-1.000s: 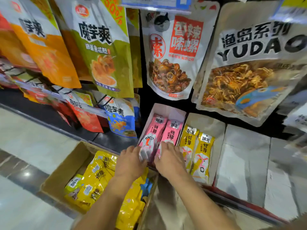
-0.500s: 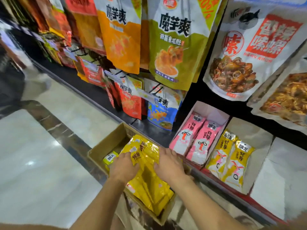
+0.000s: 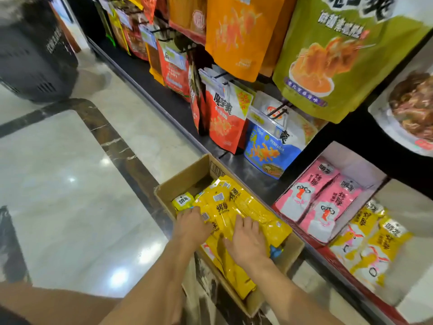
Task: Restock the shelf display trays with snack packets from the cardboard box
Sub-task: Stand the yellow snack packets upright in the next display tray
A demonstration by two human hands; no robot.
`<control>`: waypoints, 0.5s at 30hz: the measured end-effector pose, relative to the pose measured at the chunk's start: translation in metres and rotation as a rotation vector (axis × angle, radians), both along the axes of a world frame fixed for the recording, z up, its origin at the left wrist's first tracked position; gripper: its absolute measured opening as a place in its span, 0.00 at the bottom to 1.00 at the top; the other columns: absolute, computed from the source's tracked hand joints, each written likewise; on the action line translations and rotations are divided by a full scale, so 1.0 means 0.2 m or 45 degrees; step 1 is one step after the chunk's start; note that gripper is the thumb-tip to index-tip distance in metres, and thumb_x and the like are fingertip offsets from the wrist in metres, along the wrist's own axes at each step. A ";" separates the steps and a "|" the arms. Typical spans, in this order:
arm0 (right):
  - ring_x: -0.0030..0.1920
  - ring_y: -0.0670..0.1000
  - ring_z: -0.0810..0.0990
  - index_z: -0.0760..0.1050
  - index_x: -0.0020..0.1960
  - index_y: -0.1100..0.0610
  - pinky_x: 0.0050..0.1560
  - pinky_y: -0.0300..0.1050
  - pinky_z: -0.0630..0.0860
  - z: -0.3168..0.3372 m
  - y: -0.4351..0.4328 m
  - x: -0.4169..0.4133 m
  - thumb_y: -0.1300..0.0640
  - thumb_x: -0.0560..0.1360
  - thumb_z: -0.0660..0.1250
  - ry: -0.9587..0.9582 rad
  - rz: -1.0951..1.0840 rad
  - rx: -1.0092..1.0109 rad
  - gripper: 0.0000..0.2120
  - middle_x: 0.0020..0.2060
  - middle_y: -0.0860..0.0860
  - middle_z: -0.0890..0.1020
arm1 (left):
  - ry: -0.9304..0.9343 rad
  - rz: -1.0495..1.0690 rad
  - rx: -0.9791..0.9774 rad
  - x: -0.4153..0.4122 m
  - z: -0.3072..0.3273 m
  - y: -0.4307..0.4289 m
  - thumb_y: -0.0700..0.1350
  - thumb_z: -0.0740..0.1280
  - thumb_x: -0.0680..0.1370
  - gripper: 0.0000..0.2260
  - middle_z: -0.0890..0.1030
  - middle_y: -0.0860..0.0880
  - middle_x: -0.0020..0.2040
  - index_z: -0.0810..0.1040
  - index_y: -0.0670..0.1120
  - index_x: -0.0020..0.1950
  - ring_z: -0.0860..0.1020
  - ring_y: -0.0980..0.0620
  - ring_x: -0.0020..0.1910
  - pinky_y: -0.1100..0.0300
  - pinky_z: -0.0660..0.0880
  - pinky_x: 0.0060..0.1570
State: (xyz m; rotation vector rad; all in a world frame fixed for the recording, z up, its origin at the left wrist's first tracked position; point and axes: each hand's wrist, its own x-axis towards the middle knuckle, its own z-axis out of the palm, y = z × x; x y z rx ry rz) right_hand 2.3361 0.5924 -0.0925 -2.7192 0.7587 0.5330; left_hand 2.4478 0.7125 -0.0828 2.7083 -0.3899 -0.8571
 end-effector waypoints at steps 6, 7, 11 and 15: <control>0.68 0.57 0.67 0.58 0.78 0.54 0.66 0.49 0.70 -0.05 -0.06 0.04 0.50 0.80 0.65 -0.051 0.024 0.014 0.30 0.69 0.55 0.67 | 0.001 0.021 -0.009 0.02 0.00 0.04 0.52 0.65 0.79 0.25 0.72 0.43 0.71 0.68 0.45 0.74 0.69 0.42 0.70 0.54 0.65 0.68; 0.68 0.57 0.67 0.58 0.78 0.54 0.67 0.48 0.70 -0.05 -0.07 0.05 0.53 0.79 0.65 -0.059 0.008 0.036 0.30 0.69 0.55 0.67 | -0.001 0.025 -0.004 0.02 -0.01 0.04 0.52 0.65 0.79 0.25 0.72 0.43 0.71 0.68 0.45 0.73 0.69 0.42 0.70 0.53 0.66 0.68; 0.69 0.57 0.68 0.59 0.78 0.52 0.69 0.50 0.70 -0.04 -0.13 0.05 0.56 0.78 0.65 -0.090 -0.205 0.281 0.30 0.69 0.55 0.66 | -0.005 0.022 0.001 0.01 0.00 0.01 0.52 0.64 0.78 0.24 0.73 0.43 0.70 0.69 0.45 0.72 0.70 0.41 0.68 0.51 0.68 0.66; 0.71 0.57 0.69 0.61 0.78 0.52 0.70 0.51 0.68 0.02 -0.18 0.02 0.53 0.79 0.65 -0.308 -0.498 0.558 0.30 0.70 0.53 0.65 | 0.031 0.019 -0.008 0.00 0.01 -0.07 0.53 0.63 0.79 0.24 0.71 0.43 0.71 0.67 0.45 0.73 0.67 0.39 0.71 0.48 0.67 0.68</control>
